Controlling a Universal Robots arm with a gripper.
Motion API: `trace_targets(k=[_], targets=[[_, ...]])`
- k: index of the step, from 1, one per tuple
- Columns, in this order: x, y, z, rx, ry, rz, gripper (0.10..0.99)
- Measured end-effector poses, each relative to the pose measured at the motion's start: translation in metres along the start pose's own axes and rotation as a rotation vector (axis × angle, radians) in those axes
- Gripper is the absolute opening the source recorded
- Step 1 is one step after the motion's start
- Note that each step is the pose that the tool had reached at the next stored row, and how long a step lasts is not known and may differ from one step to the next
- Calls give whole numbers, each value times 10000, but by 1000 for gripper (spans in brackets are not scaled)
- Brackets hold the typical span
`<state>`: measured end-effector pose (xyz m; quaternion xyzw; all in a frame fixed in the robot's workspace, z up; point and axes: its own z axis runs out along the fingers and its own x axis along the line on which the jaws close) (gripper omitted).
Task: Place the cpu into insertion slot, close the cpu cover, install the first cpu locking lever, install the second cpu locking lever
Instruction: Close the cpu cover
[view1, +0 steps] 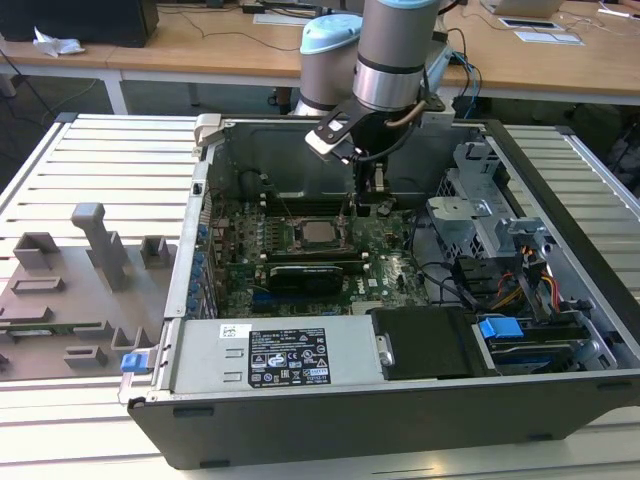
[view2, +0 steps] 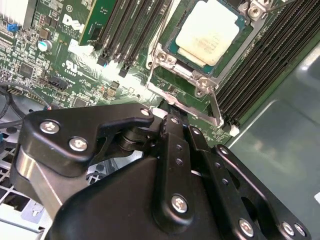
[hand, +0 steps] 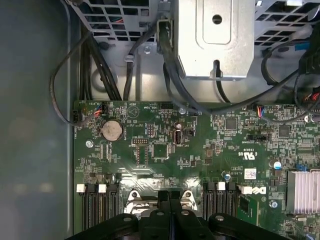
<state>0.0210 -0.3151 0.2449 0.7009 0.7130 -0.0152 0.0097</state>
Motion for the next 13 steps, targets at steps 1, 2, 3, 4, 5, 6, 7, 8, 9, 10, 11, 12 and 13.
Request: trace_targets(k=[1, 2, 3, 4, 5, 6, 7, 8, 9, 10, 11, 12, 13], targets=[[0, -12, 1, 0, 0, 0, 106], [0, -25, 1, 0, -1, 1, 106], [1, -33, 2, 1, -1, 0, 106], [1, -42, 2, 0, -1, 0, 106], [1, -54, 3, 0, 0, 0, 106], [1, -70, 3, 0, -1, 0, 106], [1, -76, 4, 0, -1, 0, 106], [2, -84, 4, 0, -1, 0, 106], [2, -91, 5, 0, 0, 0, 106], [2, -96, 5, 0, -1, 0, 106], [2, -107, 6, 0, -1, 1, 106], [2, -119, 7, 0, 0, 0, 106], [2, -129, 7, 0, -1, 0, 106]])
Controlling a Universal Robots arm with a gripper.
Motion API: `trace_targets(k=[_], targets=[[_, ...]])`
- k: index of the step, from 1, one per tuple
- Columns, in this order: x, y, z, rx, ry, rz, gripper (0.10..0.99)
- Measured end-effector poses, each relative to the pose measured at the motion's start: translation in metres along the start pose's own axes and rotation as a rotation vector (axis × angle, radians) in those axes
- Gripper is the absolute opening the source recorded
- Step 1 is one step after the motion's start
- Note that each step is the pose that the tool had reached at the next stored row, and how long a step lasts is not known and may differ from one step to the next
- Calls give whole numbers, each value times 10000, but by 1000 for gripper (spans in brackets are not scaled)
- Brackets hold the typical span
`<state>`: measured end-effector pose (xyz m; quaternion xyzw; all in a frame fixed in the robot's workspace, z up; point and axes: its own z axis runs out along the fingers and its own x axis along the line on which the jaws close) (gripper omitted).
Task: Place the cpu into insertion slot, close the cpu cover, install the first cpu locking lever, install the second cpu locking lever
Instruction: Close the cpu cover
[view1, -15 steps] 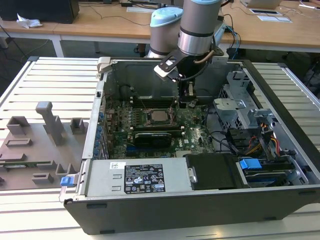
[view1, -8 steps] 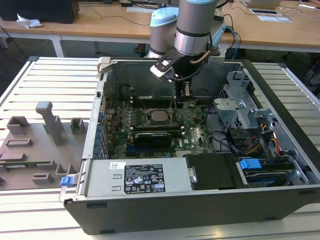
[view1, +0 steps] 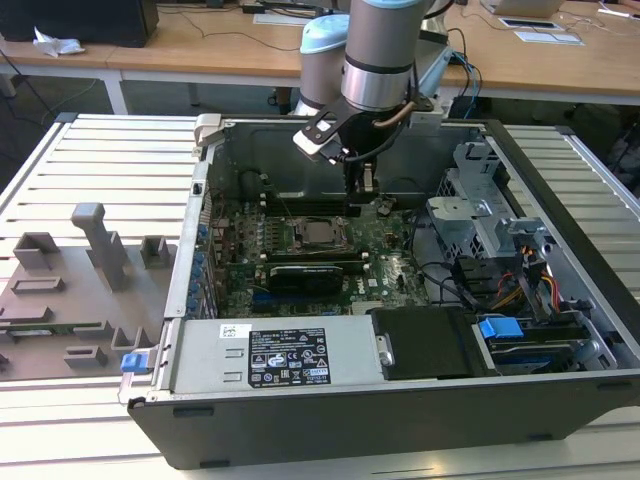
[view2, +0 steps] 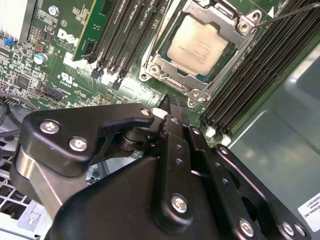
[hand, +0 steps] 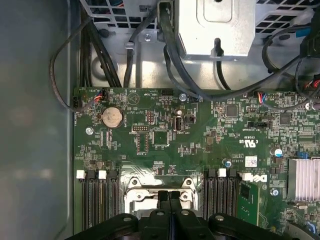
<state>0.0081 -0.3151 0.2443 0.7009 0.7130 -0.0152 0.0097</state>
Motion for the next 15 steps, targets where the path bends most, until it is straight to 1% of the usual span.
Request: trace_targets(k=[4, 7, 9, 10, 11, 15], targets=[[1, -25, 6, -1, 3, 1, 106], [2, -51, 40, 0, 0, 0, 106], [3, -102, 46, 1, -3, 0, 106], [4, -146, 48, 0, 0, 0, 106], [5, -169, 49, 0, 1, 0, 106], [6, -239, 51, 0, 1, 0, 106]])
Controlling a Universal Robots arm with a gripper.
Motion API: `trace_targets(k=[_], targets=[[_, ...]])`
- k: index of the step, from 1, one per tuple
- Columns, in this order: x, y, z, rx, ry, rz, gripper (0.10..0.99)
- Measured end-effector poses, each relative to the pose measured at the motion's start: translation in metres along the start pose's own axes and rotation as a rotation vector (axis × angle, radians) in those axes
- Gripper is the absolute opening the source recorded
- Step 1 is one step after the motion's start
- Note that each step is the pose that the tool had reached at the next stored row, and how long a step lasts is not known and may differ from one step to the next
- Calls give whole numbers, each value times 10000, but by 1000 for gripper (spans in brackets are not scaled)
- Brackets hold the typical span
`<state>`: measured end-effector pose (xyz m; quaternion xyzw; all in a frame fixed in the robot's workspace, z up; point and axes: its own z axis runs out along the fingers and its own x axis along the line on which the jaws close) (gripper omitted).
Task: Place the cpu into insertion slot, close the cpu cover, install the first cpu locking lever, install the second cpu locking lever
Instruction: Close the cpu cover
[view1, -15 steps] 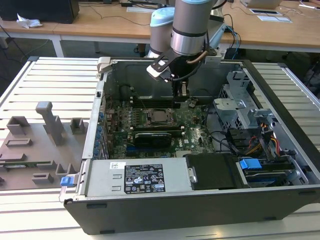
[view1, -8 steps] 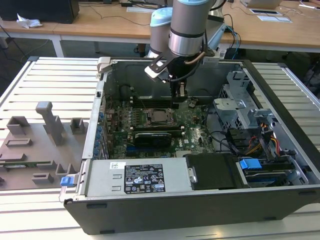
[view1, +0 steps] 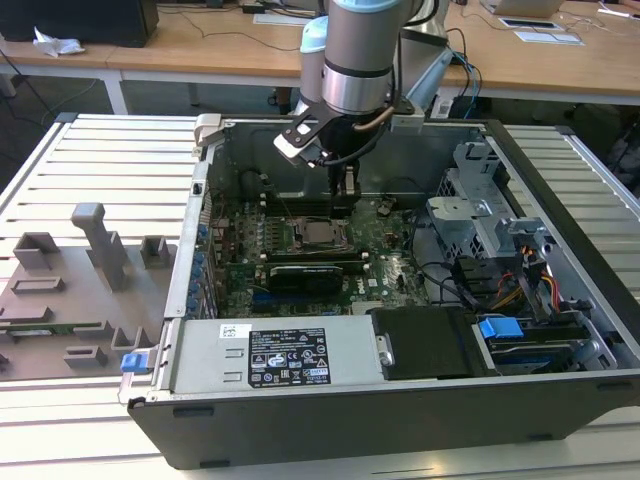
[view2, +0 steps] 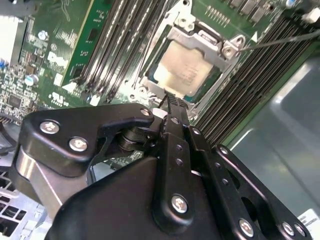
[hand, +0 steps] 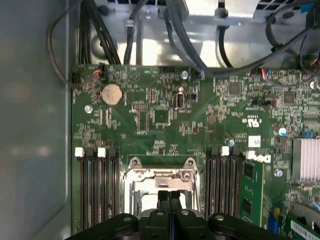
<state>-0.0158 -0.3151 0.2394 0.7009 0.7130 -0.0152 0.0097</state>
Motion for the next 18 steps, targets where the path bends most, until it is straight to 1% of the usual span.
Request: trace_targets(k=[3, 14, 18], targets=[[1, -44, 1, 0, 0, 0, 106], [5, -269, 9, 0, 0, 0, 106], [6, -324, 11, 0, 0, 0, 106]])
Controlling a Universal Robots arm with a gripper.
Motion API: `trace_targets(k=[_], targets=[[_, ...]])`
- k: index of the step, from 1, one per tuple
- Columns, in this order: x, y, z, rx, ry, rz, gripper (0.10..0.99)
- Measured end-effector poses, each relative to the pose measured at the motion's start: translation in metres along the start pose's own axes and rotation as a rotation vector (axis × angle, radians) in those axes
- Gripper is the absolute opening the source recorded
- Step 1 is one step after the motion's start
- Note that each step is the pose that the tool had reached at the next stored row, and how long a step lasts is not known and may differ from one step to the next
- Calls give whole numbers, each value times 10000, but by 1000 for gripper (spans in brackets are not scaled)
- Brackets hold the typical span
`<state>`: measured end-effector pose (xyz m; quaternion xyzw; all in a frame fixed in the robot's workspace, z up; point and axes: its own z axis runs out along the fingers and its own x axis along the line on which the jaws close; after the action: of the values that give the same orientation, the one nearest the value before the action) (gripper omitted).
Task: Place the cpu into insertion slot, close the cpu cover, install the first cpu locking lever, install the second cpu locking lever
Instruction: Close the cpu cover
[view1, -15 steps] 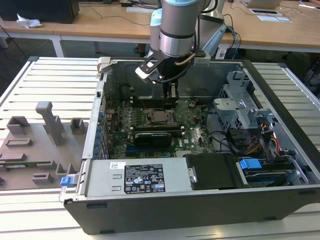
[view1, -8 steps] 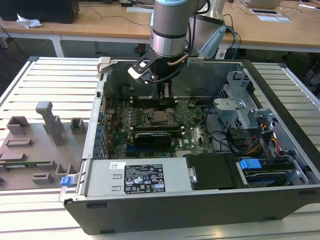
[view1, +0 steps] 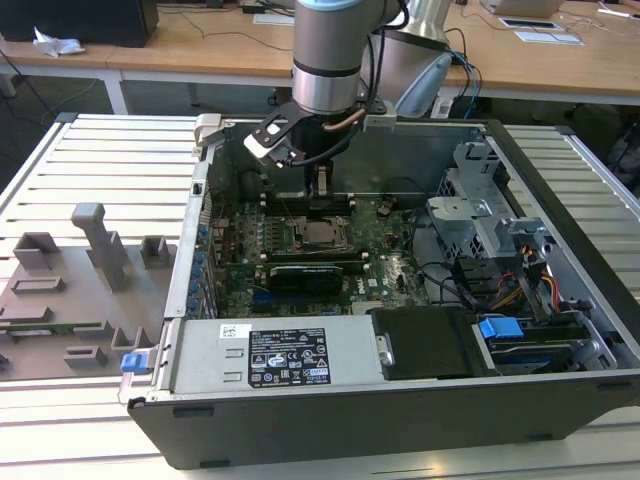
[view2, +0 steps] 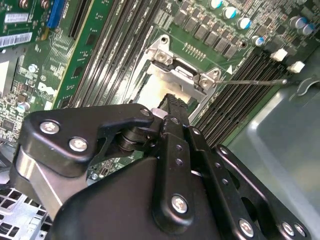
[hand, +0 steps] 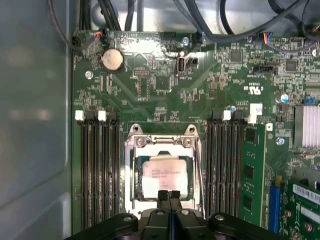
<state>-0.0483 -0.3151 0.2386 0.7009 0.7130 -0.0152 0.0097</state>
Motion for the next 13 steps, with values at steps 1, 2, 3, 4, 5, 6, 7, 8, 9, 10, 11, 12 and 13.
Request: trace_targets(k=[1, 2, 3, 4, 5, 6, 7, 8, 9, 10, 11, 12, 13], targets=[[0, -17, 1, 0, 0, 0, 106], [0, -29, 2, 0, 0, 0, 106], [1, -43, 2, 0, 0, 0, 106], [1, -51, 3, 0, 0, 1, 106], [1, -62, 3, 0, 0, 1, 106], [2, -84, 5, 0, 0, 1, 106], [2, -101, 6, -1, 0, 0, 106], [2, -117, 7, 0, 0, 0, 106], [2, -132, 8, 0, 0, 0, 106], [3, -151, 10, 0, 0, 0, 106], [3, -164, 11, -1, 1, 0, 106], [3, -173, 12, 0, 0, 0, 106], [3, -182, 13, 0, 0, 1, 106]])
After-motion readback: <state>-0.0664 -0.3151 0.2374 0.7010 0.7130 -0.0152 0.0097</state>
